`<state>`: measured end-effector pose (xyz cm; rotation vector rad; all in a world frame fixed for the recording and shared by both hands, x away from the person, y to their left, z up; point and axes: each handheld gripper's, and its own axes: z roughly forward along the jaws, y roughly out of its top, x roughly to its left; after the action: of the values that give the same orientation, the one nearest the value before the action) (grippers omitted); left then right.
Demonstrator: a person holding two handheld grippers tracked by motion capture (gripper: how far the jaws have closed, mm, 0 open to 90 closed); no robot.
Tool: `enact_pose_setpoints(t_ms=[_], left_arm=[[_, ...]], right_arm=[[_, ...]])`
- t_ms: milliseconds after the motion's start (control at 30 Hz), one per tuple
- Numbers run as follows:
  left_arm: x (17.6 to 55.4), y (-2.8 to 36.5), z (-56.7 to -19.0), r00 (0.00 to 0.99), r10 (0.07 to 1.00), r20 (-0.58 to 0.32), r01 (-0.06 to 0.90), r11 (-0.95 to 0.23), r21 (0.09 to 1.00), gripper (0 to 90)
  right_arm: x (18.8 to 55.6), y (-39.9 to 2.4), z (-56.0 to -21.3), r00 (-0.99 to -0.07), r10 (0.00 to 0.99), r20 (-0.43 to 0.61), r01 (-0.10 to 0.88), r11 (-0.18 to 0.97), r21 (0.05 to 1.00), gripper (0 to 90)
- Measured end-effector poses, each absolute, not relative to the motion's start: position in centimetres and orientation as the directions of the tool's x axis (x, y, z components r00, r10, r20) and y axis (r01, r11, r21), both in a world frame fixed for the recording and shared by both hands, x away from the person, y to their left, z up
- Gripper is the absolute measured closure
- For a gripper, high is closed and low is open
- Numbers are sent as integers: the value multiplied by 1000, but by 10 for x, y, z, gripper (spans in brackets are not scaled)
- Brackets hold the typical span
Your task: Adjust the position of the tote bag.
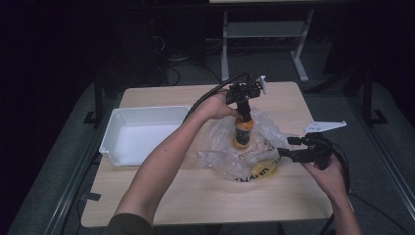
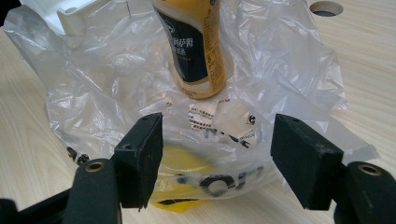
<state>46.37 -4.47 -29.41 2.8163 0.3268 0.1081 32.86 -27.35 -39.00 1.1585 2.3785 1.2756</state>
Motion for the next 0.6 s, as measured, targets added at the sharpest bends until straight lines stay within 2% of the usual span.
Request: enact_pose_setpoints(t_ms=[600], left_arm=[[449, -43, -269, 975, 214, 65, 184, -933, 311, 591]], right_arm=[[328, -274, -390, -662, 728, 179, 547, 306, 779, 336]])
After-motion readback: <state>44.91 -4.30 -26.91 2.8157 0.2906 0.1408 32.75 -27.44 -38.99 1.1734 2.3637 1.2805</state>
